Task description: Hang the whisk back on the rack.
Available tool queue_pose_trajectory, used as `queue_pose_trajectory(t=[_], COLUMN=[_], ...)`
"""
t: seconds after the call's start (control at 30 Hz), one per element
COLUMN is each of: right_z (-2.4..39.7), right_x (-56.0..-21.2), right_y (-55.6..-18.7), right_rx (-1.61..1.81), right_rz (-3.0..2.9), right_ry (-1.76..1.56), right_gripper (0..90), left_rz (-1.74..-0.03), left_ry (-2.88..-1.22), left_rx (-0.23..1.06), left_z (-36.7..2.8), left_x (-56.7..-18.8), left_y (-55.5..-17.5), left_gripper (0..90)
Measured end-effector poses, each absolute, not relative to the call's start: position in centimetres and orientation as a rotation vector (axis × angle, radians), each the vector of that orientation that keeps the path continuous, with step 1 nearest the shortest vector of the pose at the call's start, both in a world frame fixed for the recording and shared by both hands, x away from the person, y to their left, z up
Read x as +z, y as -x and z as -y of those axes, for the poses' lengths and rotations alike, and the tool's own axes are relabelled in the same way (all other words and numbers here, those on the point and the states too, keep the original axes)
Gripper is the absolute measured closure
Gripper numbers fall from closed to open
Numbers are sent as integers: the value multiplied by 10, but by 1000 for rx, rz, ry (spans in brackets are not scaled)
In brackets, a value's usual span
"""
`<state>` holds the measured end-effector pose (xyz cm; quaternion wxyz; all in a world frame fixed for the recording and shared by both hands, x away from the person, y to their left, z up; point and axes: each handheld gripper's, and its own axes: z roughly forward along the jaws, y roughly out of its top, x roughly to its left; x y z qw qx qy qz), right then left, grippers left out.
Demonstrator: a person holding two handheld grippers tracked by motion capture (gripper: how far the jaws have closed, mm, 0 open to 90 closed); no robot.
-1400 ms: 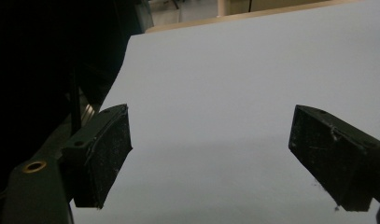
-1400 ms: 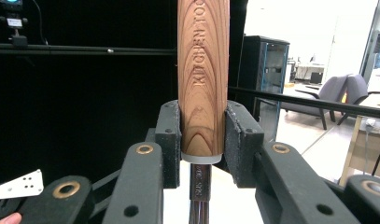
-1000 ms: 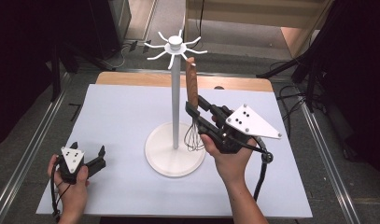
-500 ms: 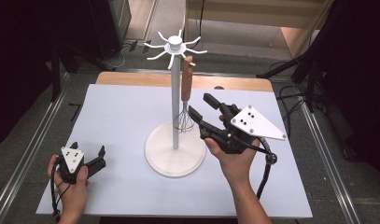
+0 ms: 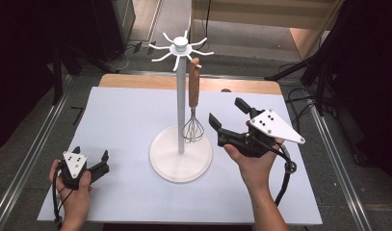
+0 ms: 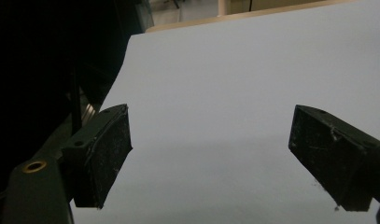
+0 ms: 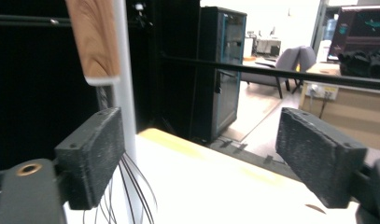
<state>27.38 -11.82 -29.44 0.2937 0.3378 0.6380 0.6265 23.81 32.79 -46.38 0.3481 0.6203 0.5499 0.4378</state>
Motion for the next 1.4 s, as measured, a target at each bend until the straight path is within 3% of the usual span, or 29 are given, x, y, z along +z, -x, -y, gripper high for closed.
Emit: queue_pose_trajectory(t=[0.6, 1.4], right_z=[148, 189], right_x=[-329, -378], right_y=[-284, -292], right_rx=[1549, 1417], right_rz=[-1695, -1701], right_ry=[-1036, -1143], right_gripper=[69, 85], left_rz=[-1426, -1425], left_ry=[-1608, -1608], left_rx=[1136, 1139], left_z=[-328, -328], left_x=[-464, -464], left_y=[-238, -238], left_gripper=[136, 137])
